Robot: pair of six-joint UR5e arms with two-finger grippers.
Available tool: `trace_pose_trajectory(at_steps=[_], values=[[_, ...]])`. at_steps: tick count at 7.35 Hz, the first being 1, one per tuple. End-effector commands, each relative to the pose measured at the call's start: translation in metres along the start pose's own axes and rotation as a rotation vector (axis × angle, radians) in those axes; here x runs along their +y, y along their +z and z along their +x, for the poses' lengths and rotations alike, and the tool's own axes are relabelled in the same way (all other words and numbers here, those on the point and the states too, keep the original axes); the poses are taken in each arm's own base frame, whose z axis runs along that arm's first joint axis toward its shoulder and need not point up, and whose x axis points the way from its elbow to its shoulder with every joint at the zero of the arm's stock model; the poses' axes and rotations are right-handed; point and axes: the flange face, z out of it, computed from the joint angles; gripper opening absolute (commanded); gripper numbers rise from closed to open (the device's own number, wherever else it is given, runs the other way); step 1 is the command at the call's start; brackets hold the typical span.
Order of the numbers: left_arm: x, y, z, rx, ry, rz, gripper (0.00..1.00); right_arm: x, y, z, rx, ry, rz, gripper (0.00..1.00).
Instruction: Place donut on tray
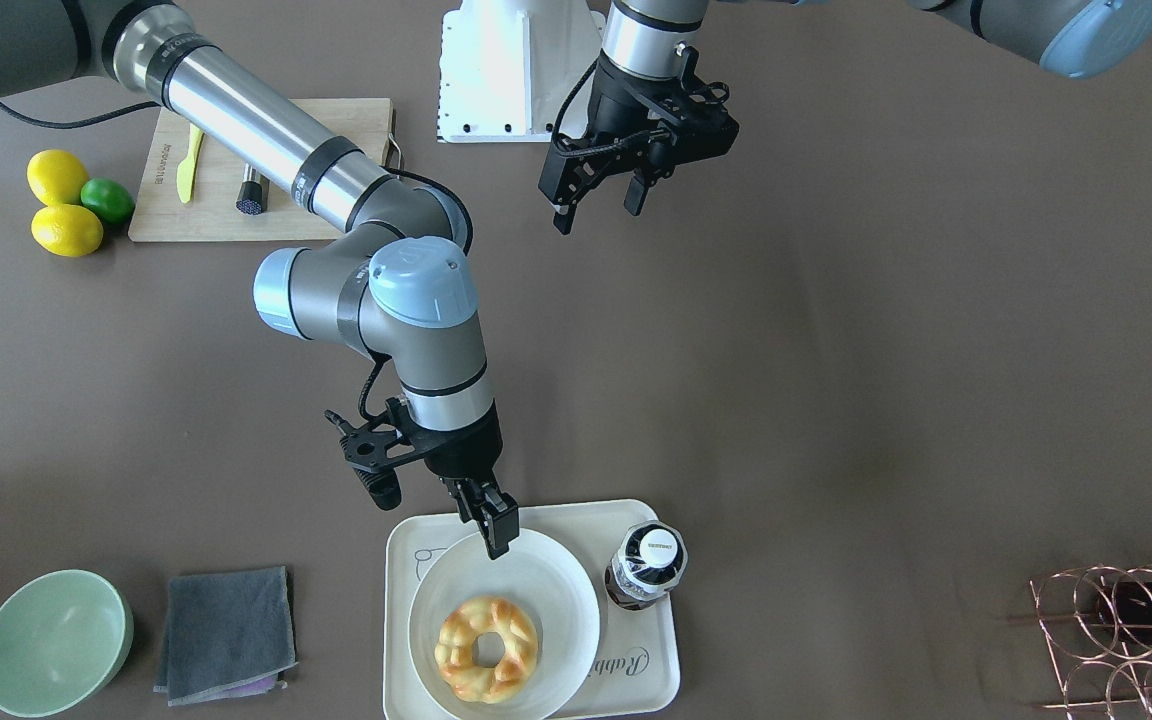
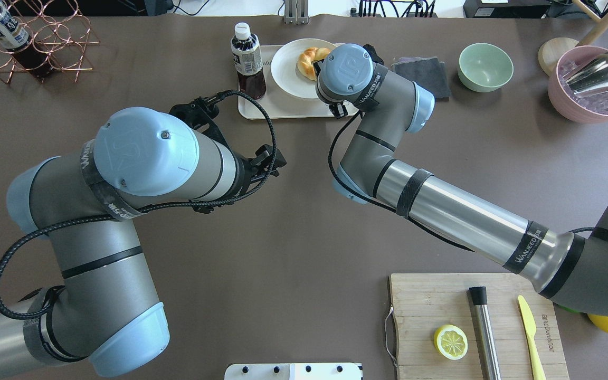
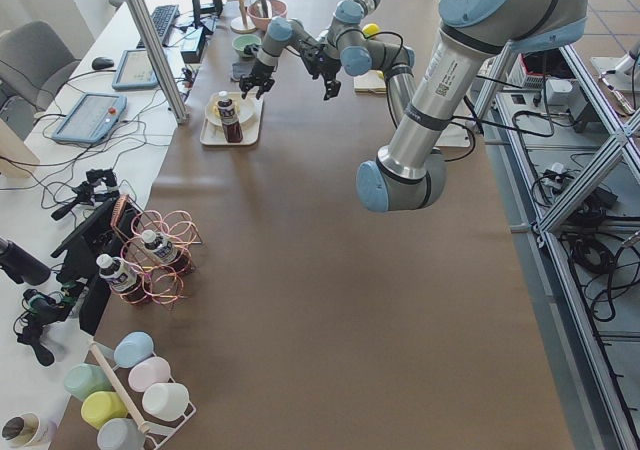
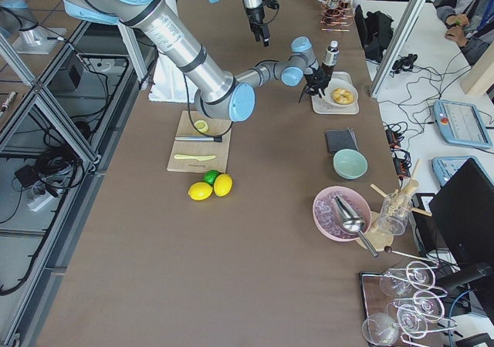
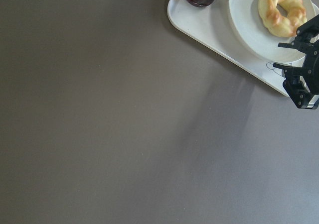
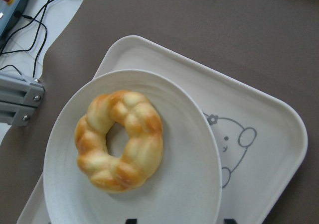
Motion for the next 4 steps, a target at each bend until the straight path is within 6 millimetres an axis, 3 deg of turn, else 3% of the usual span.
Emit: trace_pose_trajectory(at_steps=[1,2,3,4], values=[[-0.071,-0.011,-0.012,-0.035,0.039,0.095,0.97,-0.072,-0.079,-0.036,0.035,-0.184,-0.146,1.00],[-0.095,-0.021,-0.013,-0.047,0.163,0.109,0.97,-0.129,-0.109,-0.016,0.030,-0.285,-0.157,1.00],[-0.116,-0.014,-0.035,-0.093,0.239,0.047,0.97,-0.191,-0.136,0.002,0.039,-0.379,-0.179,1.00],[-0.142,-0.016,-0.062,-0.126,0.348,-0.001,0.97,-0.262,-0.154,0.044,0.058,-0.488,-0.195,1.00]])
